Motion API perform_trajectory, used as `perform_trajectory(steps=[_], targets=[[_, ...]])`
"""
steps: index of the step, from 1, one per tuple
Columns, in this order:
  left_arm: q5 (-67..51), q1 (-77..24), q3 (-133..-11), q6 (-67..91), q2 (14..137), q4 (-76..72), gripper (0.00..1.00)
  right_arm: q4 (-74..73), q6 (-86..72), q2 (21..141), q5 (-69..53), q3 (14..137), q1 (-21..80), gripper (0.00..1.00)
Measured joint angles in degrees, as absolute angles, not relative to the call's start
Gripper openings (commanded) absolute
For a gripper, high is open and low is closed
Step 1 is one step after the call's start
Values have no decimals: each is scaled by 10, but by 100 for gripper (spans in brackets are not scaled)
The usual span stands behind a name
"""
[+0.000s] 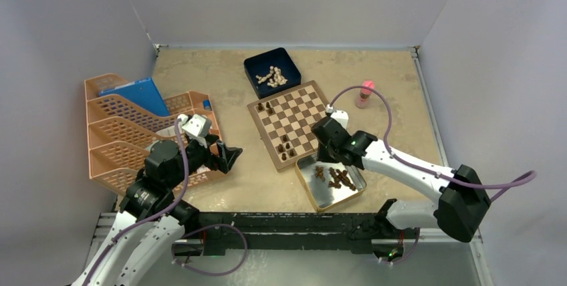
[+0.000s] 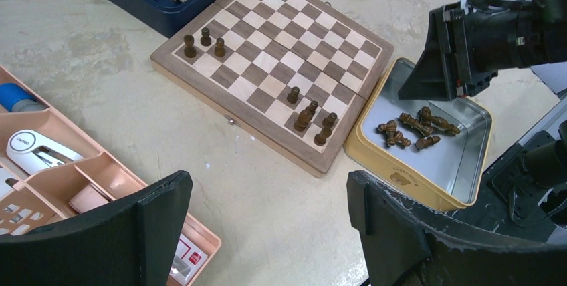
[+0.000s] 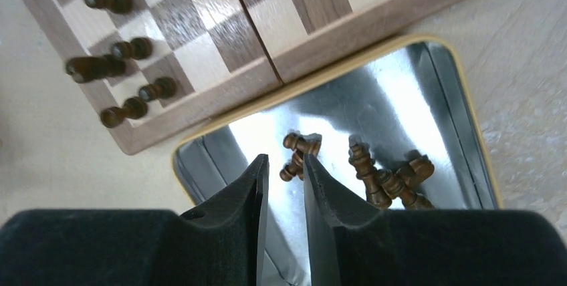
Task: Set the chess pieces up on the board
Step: Adjust the chess piece on the chessboard, then pick up the chess piece from the storage box.
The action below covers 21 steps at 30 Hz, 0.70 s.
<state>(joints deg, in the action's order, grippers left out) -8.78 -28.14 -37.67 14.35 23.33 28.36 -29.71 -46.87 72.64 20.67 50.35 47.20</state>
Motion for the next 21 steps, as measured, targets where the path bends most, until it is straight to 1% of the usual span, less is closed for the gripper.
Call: perform_trajectory(steps=[7, 21], targets=[[-90, -281, -377, 143, 233, 284, 86, -273, -481, 725, 165, 444, 472, 28], [-98, -281, -377, 142, 233, 284, 86, -246, -501, 740, 134, 405, 473, 28]])
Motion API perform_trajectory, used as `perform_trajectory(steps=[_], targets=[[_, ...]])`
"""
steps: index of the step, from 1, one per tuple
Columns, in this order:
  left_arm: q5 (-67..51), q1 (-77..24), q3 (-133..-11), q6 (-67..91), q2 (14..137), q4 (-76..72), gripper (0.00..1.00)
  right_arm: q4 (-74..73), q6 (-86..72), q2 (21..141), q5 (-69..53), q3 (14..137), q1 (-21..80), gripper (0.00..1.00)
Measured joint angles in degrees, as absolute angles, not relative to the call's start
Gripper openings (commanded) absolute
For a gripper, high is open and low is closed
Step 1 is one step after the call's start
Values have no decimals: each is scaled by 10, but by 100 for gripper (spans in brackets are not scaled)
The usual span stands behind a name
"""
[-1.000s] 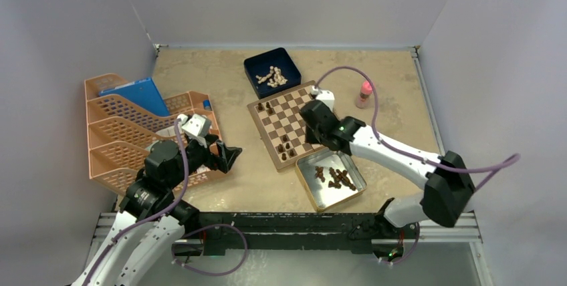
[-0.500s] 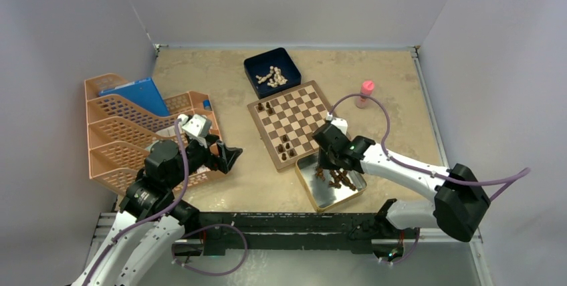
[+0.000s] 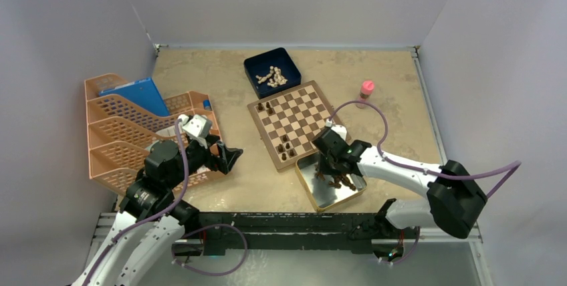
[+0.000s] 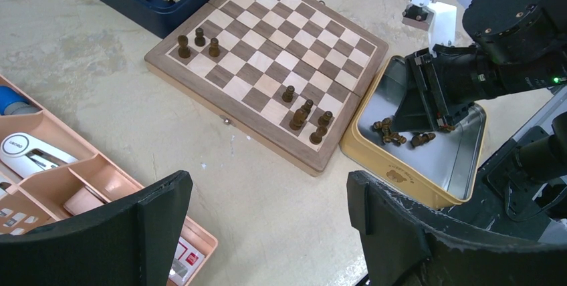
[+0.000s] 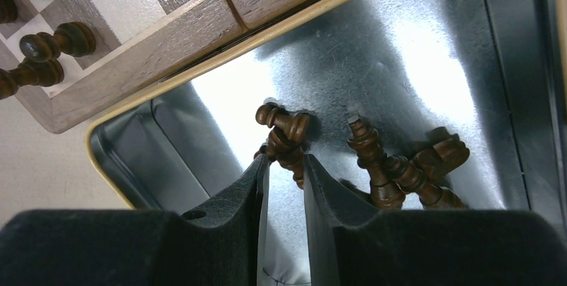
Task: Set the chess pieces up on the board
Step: Pick up the chess piece from the storage box.
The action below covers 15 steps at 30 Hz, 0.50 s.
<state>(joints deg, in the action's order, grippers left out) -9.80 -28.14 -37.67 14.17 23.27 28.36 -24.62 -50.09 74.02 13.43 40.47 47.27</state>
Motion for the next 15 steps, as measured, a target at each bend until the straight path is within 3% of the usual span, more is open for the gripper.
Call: perform_trajectory(steps=[15], targets=[[-98, -281, -377, 142, 230, 283, 86, -209, -500, 783, 134, 393, 485, 24]])
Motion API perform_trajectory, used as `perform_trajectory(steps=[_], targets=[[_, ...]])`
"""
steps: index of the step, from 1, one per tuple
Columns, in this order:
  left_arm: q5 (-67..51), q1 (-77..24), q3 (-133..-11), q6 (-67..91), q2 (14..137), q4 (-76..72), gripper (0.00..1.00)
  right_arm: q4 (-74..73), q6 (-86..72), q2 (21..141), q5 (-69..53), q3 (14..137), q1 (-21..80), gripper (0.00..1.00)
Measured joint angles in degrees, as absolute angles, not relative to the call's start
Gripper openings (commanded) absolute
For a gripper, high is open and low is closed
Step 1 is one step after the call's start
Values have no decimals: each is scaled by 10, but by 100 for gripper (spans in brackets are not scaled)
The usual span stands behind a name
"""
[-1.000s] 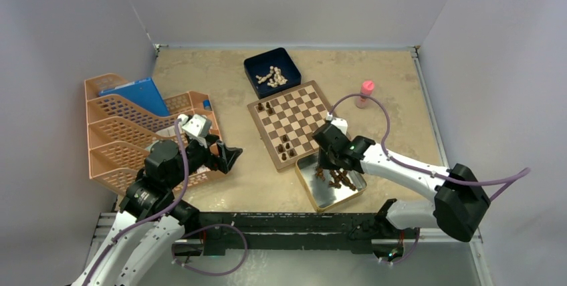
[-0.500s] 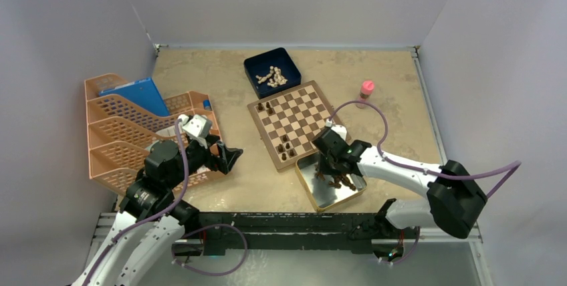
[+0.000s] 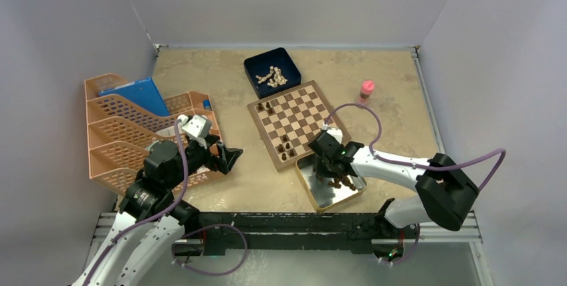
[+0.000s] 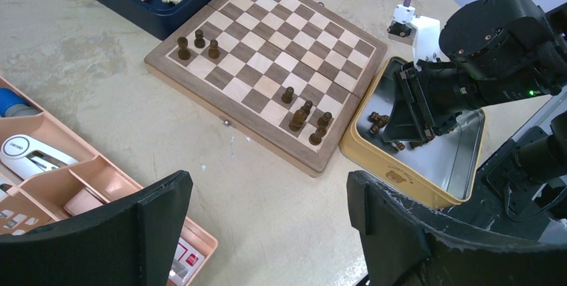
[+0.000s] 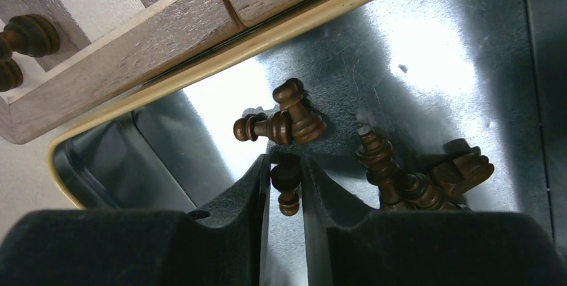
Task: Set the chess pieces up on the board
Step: Pick up the chess piece from the storage box.
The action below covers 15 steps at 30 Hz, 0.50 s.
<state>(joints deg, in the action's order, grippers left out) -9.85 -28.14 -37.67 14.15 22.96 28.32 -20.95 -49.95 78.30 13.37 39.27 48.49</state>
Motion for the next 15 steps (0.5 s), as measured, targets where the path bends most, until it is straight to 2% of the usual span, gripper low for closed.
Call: perform_trajectory(steps=[4, 10, 15], targets=[[-102, -281, -377, 140, 232, 282, 86, -207, -502, 787, 135, 393, 489, 22], [-103, -281, -377, 140, 235, 283, 86, -207, -504, 788, 140, 393, 494, 13], [-89, -281, -377, 144, 225, 283, 86, -233, -517, 779, 149, 401, 506, 13]])
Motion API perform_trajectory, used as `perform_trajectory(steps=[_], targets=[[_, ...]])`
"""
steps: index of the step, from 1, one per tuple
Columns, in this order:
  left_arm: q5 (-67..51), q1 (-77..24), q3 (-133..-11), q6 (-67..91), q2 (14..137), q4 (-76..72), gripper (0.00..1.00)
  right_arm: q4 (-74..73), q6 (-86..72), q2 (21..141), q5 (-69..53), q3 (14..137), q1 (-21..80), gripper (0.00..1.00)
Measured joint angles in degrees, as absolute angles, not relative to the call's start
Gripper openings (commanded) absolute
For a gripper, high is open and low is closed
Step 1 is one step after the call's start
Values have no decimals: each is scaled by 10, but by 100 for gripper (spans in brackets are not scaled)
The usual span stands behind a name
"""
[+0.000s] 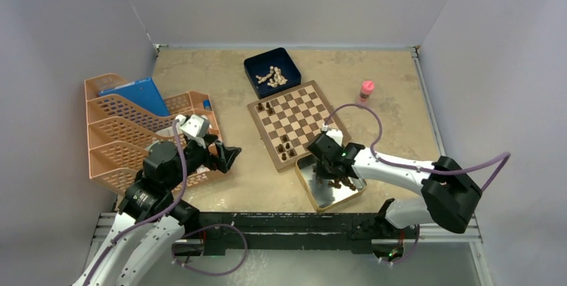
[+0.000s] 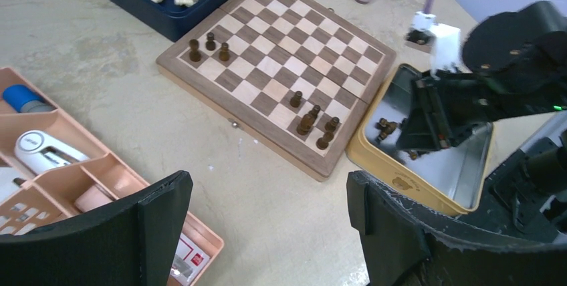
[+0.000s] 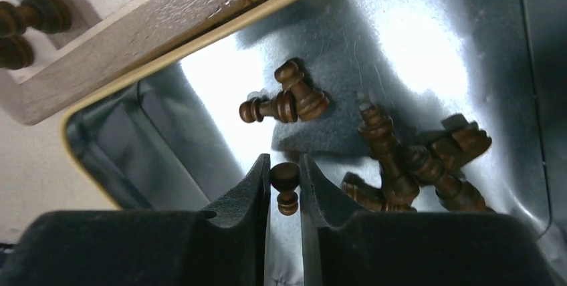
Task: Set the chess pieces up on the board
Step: Pick up the chess piece from the storage box, then place the chess piece on the chessboard.
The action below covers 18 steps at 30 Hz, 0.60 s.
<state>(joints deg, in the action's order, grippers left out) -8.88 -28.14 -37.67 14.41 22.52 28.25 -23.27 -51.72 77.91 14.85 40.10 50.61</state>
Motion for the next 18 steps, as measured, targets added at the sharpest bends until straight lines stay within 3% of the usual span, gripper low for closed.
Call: perform_trajectory(steps=[9, 18], targets=[[-61, -281, -403, 181, 254, 302, 80, -258, -545, 668, 150, 412, 509, 13], [-140, -281, -466, 270, 316, 274, 67, -165, -606, 545, 92, 420, 509, 15]])
